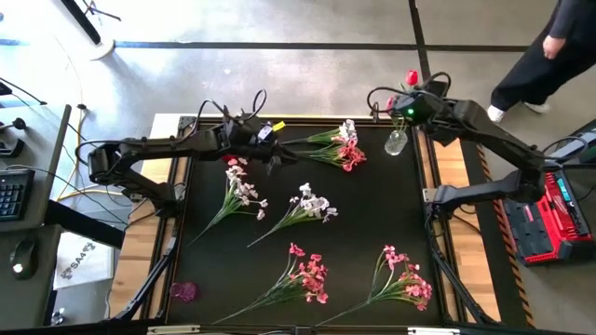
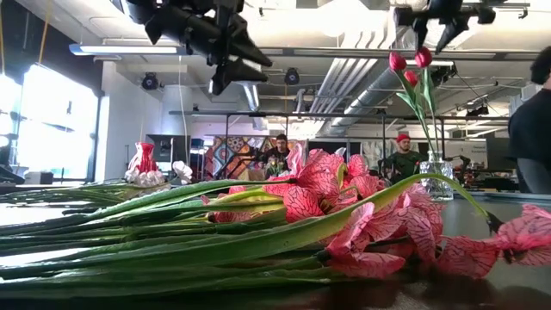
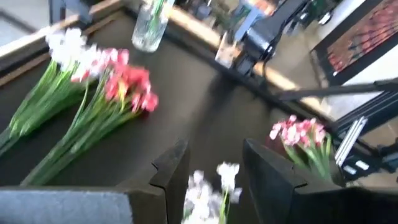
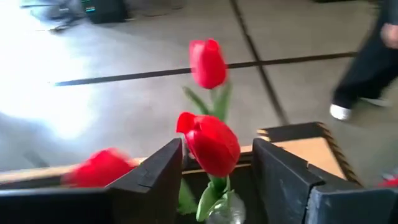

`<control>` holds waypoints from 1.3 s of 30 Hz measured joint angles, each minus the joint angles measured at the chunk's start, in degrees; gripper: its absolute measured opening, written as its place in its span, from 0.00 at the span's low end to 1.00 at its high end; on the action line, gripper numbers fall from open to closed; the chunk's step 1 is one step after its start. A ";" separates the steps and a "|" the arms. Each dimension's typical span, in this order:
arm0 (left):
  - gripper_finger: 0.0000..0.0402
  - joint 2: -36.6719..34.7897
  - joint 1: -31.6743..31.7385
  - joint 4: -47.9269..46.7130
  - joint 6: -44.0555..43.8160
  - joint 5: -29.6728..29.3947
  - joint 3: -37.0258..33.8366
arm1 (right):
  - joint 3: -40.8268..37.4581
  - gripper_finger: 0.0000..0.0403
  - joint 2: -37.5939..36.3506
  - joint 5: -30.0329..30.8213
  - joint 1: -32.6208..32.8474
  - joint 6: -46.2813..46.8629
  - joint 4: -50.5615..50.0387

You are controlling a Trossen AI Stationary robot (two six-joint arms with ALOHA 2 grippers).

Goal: Sort flowers into vase by color
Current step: Put the left white flowers into the red vase

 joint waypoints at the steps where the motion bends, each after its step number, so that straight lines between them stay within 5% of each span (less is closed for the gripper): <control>1: 0.34 -0.43 0.10 -2.79 -0.35 -1.45 0.00 | 1.17 0.46 -0.23 -0.61 0.64 -0.76 -0.04; 9: 0.34 -7.29 2.44 -32.29 -0.12 -7.28 0.00 | 12.15 0.46 -0.67 -5.14 7.45 -10.10 0.60; 17: 0.34 -9.25 -3.57 -57.84 -7.23 -14.92 -0.28 | 16.81 0.46 -0.69 -8.81 13.06 -14.77 4.21; 39: 0.33 -9.25 -17.16 -43.18 -27.68 -4.78 -24.08 | 16.68 0.45 -0.62 -8.98 17.97 -15.35 4.73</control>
